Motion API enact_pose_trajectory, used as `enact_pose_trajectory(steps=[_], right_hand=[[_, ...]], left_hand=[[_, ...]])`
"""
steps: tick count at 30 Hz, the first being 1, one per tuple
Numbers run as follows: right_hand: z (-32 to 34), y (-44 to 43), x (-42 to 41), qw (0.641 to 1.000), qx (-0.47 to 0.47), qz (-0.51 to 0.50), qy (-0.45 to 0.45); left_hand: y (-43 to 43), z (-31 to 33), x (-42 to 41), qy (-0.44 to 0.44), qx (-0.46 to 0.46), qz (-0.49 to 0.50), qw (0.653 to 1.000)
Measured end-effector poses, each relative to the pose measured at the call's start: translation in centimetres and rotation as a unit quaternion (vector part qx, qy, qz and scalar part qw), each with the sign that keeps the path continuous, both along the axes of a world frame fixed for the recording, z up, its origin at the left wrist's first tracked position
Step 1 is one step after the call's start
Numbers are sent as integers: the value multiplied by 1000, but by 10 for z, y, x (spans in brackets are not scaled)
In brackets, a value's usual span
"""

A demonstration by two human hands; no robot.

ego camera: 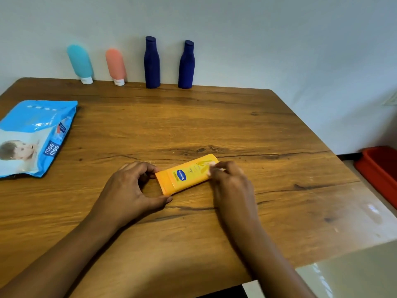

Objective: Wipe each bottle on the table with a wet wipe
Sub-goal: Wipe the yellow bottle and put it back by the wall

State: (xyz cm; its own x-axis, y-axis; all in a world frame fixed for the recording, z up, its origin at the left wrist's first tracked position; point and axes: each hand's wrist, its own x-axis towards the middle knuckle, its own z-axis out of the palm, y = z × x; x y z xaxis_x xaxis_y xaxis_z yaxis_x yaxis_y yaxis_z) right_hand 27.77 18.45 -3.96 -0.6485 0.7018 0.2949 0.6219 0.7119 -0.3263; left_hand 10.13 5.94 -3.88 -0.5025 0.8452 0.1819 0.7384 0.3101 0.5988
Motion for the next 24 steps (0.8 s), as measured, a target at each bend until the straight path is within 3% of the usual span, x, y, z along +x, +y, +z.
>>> enact_pose_trajectory(steps=[4,9,17,19,22,24], right_hand=[[5,-5,-10,1000,8,-10,6],[8,-62,-31,984,-1,178,-6],[12,25,-4,999,-4,-31,7],[20,11,-23,1000,-1,16,17],[24,-35,-47,986,-10,163,-12],[19,-32,-48,986,7,163,-18]], left_hand=[[1,1,1,4,-11,4,1000],[0,1,3,-5,11,-1,1000],[2,1,1,7,-6,5,1000],[1,0,3,4,-13,9,1000],[0,0,3,-3,-6,12,1000],[0,0,3,-5,-5,11,1000]])
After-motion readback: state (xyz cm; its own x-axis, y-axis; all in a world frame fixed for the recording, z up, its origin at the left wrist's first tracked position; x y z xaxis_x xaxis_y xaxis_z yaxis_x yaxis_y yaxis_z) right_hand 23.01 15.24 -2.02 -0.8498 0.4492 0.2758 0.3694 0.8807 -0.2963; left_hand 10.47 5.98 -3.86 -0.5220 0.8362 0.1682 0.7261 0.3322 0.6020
